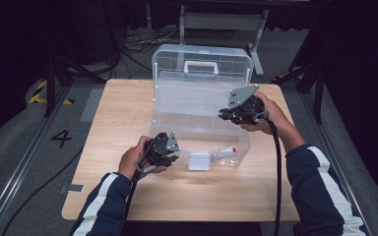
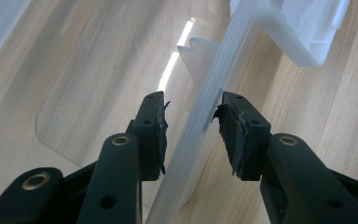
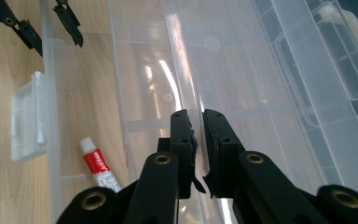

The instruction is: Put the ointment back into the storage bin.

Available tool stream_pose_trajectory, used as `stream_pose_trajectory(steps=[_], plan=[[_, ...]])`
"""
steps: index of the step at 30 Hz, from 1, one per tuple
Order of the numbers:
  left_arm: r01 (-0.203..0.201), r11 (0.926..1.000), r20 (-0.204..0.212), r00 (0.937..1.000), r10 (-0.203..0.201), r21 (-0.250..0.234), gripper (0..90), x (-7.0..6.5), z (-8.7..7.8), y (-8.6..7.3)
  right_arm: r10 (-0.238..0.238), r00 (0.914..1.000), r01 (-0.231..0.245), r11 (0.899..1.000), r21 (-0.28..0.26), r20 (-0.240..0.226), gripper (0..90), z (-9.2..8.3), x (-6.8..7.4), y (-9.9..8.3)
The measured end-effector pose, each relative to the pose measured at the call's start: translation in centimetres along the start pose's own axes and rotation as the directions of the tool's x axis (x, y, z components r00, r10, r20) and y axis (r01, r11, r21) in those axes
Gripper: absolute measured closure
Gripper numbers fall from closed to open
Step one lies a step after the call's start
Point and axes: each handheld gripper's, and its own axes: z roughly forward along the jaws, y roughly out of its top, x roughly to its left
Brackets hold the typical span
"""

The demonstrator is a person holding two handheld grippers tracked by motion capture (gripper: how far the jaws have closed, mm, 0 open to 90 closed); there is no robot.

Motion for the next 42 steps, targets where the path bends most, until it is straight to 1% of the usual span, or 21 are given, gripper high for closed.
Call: stream_pose_trajectory(steps=[4, 6, 8, 10, 12, 14, 17, 20, 21, 23, 25, 28, 29, 32, 34, 35, 37, 38, 39, 41, 42], plan=[[0.013, 0.9997, 0.004, 0.9999, -0.013, -0.019, 61.3, 0.0, 0.0, -0.1, 0.021, 0.9997, -0.021, 0.999, -0.032, 0.009, 81.7, 0.0, 0.2, -0.5], [0.025, 0.9992, 0.008, 0.9997, -0.025, -0.031, 61.3, 0.0, 0.0, -0.2, 0.039, 0.9992, -0.039, 0.998, -0.055, 0.004, 81.8, 0.0, 0.4, -0.8], [0.031, 0.9987, 0.014, 0.9994, -0.031, -0.040, 61.3, 0.0, 0.0, -0.3, 0.043, 0.9991, -0.043, 0.997, -0.064, 0.000, 81.8, 0.0, 0.4, -0.9], [0.040, 0.9977, 0.024, 0.9990, -0.038, -0.054, 61.7, 0.2, -0.1, -0.4, 0.063, 0.9979, -0.064, 0.993, -0.102, -0.014, 81.2, 0.1, 0.7, -1.4], [0.051, 0.9965, 0.032, 0.9983, -0.048, -0.067, 61.8, 0.2, -0.1, -0.5, 0.072, 0.9972, -0.074, 0.990, -0.118, -0.018, 80.8, 0.1, 0.7, -1.6], [0.049, 0.9961, 0.031, 0.9984, -0.046, -0.073, 62.5, 0.2, -0.3, -0.5, 0.083, 0.9963, -0.085, 0.987, -0.134, -0.024, 80.7, 0.2, 0.8, -1.8], [0.044, 0.9958, 0.028, 0.9987, -0.042, -0.080, 64.2, 0.1, -0.7, -0.4, 0.091, 0.9957, -0.093, 0.986, -0.140, -0.019, 80.3, 0.1, 0.9, -1.9], [0.029, 0.9942, 0.026, 0.9993, -0.027, -0.103, 61.7, -0.2, -1.2, -0.4, 0.093, 0.9956, -0.094, 0.986, -0.141, -0.013, 80.2, 0.1, 1.0, -2.0], [0.029, 0.9942, 0.026, 0.9993, -0.027, -0.103, 58.6, -0.2, -1.2, -0.4, 0.093, 0.9956, -0.094, 0.986, -0.141, -0.013, 80.2, 0.1, 1.0, -2.0], [0.037, 0.9909, 0.012, 0.9993, -0.036, -0.129, 56.5, -0.3, -2.0, -0.6, 0.093, 0.9957, -0.093, 0.985, -0.148, -0.007, 80.0, 0.1, 1.1, -2.1], [0.065, 0.9872, 0.019, 0.9978, -0.063, -0.146, 58.1, -0.2, -2.7, -0.9, 0.107, 0.9943, -0.106, 0.980, -0.166, -0.004, 79.7, 0.2, 1.3, -2.3], [0.083, 0.9810, 0.019, 0.9966, -0.081, -0.176, 57.9, -0.1, -3.8, -1.3, 0.121, 0.9926, -0.120, 0.974, -0.191, -0.007, 79.5, 0.3, 1.4, -2.6], [0.100, 0.9768, 0.018, 0.9950, -0.099, -0.189, 58.3, 0.0, -4.2, -1.6, 0.127, 0.9919, -0.126, 0.972, -0.197, -0.007, 79.4, 0.3, 1.5, -2.7], [0.116, 0.9719, 0.022, 0.9932, -0.114, -0.205, 61.4, 0.3, -4.9, -2.3, 0.156, 0.9877, -0.155, 0.960, -0.232, -0.016, 78.8, 0.4, 1.5, -3.1], [0.123, 0.9703, 0.015, 0.9923, -0.123, -0.208, 63.9, 0.4, -5.2, -2.6, 0.161, 0.9868, -0.161, 0.958, -0.238, -0.017, 78.8, 0.4, 1.5, -3.2], [0.133, 0.9679, 0.009, 0.9909, -0.134, -0.213, 63.9, 0.7, -5.6, -2.9, 0.163, 0.9864, -0.162, 0.957, -0.241, -0.016, 78.8, 0.4, 1.5, -3.3], [0.150, 0.9596, 0.010, 0.9883, -0.152, -0.238, 67.4, 1.4, -6.4, -3.6, 0.170, 0.9852, -0.170, 0.953, -0.252, -0.020, 78.8, 0.4, 1.6, -3.5], [0.185, 0.9447, 0.015, 0.9820, -0.188, -0.271, 67.4, 1.9, -7.0, -4.3, 0.170, 0.9852, -0.170, 0.953, -0.252, -0.020, 78.8, 0.4, 1.6, -3.5], [0.210, 0.9354, 0.006, 0.9761, -0.217, -0.285, 69.2, 2.5, -7.5, -4.9, 0.172, 0.9849, -0.171, 0.951, -0.259, -0.018, 78.7, 0.5, 1.7, -3.6], [0.227, 0.9312, -0.024, 0.9695, -0.244, -0.285, 70.8, 3.2, -7.8, -5.8, 0.176, 0.9842, -0.176, 0.948, -0.267, -0.024, 78.7, 0.5, 1.8, -3.7], [0.238, 0.9254, -0.034, 0.9653, -0.259, -0.295, 72.2, 3.6, -8.0, -6.2, 0.176, 0.9840, -0.176, 0.947, -0.267, -0.024, 78.7, 0.5, 1.8, -3.8]])
